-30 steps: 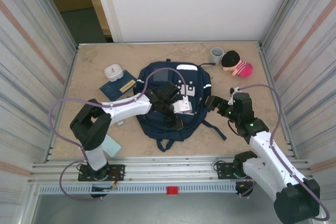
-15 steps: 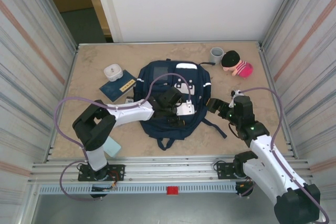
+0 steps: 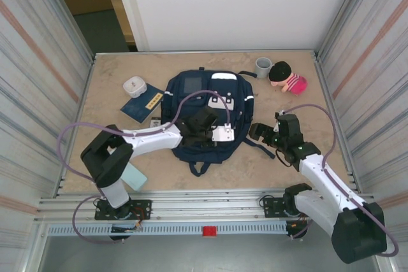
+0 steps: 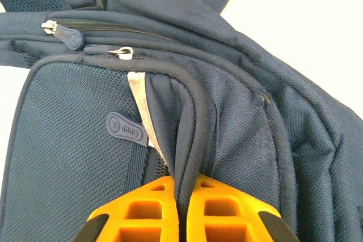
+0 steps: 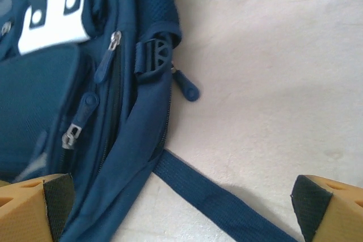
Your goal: Pack the student bag
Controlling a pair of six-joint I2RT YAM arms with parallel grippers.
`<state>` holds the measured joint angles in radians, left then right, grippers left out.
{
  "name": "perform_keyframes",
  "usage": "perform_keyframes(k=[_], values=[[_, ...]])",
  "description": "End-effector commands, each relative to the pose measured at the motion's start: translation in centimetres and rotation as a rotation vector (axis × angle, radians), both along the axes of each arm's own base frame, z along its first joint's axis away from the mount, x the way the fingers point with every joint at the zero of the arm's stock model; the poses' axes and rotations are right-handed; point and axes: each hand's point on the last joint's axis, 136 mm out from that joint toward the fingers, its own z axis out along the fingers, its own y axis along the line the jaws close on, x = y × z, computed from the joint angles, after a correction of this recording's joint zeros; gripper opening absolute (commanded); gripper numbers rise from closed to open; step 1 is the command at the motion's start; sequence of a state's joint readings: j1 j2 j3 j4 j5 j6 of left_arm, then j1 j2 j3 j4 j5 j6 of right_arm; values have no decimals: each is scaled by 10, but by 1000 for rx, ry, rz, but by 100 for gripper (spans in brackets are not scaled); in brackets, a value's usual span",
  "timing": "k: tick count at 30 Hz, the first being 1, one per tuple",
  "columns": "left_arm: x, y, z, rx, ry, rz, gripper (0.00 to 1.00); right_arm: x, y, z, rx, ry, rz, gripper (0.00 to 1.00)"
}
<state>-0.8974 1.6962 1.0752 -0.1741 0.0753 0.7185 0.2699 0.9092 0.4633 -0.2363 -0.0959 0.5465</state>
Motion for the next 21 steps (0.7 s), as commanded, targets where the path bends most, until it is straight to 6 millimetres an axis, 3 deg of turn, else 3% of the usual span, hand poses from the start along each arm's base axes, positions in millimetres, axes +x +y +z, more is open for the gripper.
perform_keyframes(k=[1, 4, 7, 12, 17, 21], values=[[-18, -1, 68, -158, 124, -67, 0, 12, 23, 26, -12, -104, 178, 99], [-22, 8, 105, -277, 215, -102, 0, 15, 24, 29, -51, -113, 221, 99], [-20, 20, 134, -367, 258, -126, 0, 17, 25, 33, -92, -149, 264, 85], [-10, 45, 174, -487, 291, -144, 0, 15, 34, 32, -114, -230, 363, 86], [-6, 70, 199, -576, 301, -195, 0, 15, 54, 42, -40, -310, 509, 84], [0, 81, 208, -593, 257, -198, 0, 20, 70, 37, 26, -267, 577, 82]])
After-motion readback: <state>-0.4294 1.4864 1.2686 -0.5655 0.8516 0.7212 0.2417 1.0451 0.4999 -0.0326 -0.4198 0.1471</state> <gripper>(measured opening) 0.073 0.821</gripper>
